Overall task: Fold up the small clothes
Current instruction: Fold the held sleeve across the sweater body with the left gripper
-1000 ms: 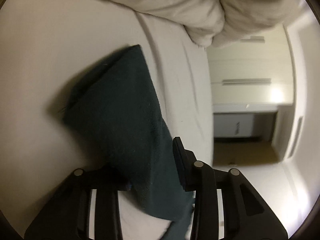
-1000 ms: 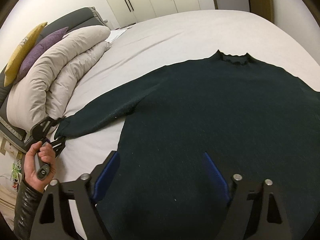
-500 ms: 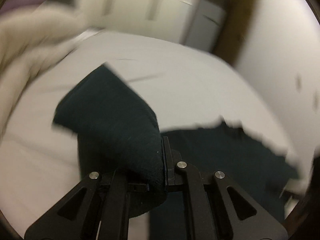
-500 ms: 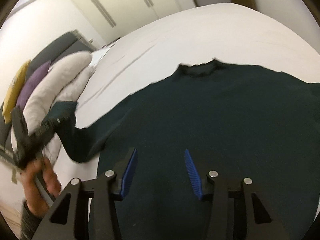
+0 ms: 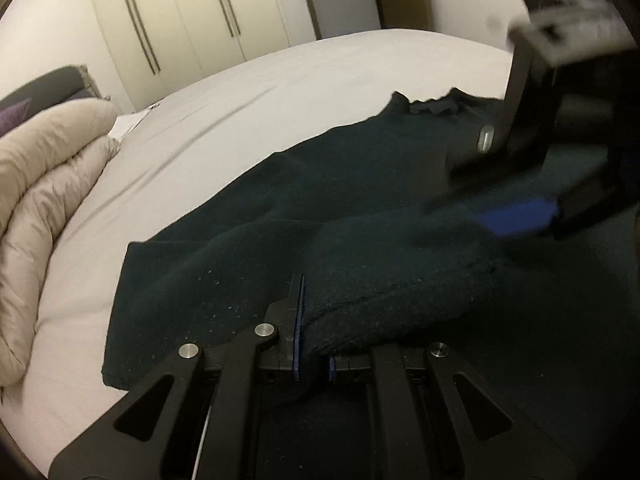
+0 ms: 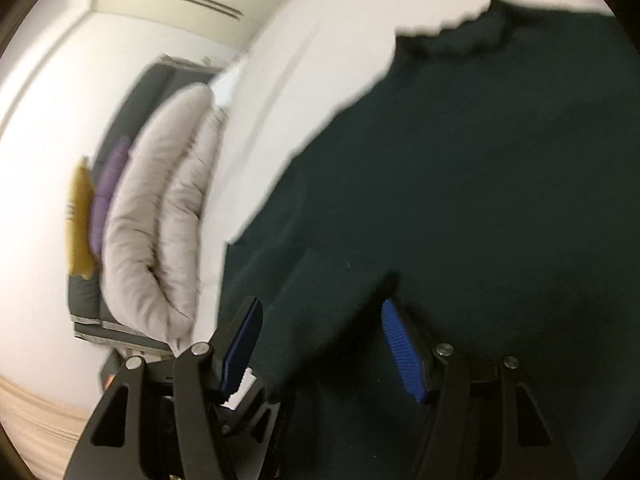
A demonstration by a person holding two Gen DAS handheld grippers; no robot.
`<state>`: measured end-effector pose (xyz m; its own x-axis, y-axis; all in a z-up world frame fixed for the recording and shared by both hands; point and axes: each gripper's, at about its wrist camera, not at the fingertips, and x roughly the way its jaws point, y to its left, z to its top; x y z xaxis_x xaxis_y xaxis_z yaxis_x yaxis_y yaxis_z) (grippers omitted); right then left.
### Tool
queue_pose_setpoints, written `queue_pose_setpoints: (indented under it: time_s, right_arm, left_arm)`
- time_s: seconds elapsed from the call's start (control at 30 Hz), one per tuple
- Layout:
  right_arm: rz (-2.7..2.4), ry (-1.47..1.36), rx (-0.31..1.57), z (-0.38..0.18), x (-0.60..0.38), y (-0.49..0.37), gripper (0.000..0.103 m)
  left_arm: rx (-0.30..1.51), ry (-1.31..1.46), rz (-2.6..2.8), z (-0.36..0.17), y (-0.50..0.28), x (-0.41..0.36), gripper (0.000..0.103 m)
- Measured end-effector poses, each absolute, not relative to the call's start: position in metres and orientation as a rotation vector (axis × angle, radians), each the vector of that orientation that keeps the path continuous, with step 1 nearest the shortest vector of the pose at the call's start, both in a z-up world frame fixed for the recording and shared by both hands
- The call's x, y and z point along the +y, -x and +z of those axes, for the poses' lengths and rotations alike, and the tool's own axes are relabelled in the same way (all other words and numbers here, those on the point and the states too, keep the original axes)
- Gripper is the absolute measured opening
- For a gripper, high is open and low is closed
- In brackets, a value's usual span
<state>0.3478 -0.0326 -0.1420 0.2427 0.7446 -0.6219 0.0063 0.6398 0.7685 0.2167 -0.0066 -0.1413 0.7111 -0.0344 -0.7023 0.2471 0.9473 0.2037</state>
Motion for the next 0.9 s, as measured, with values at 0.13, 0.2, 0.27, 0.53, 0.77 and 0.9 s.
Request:
queue_pose_setpoints:
  time_s: [0.13,0.2,0.27,0.53,0.77,0.9]
  right_arm:
    - [0.573,-0.801,1.283,-0.155,-0.022,-0.346,0.066]
    - [0.567,-0.848,1.290,-0.158,-0.020,-0.352,0.065]
    - [0.572,-0.879,1.284,-0.159,-0.017,-0.359,0.053]
    - [0.566,-0.584,1.175,-0.125,-0.006,-0.366,0.009]
    - [0.443,-0.419,1.019,-0.074,-0.076,-0.371,0.008]
    - [0.328,-0.386,1.030,-0.084,-0.125,-0.375,0.008]
  left_arm:
    - [0.745,-0.270,-0.163,-0.144,-0.209,-0.003,0.008]
    - [0.736,-0.261,-0.167,-0.142,-0.206,-0.001,0.008]
    - [0.735,-0.248,-0.167,-0.138,-0.203,0.000,0.008]
    - [0.807,-0.036,-0.264,-0.121,-0.202,0.027,0.011]
    - [0.714,0.233,-0.223,-0.089,-0.196,0.084,0.029]
    - [0.744,0.328,-0.150,-0.091,-0.217,0.118,0.029]
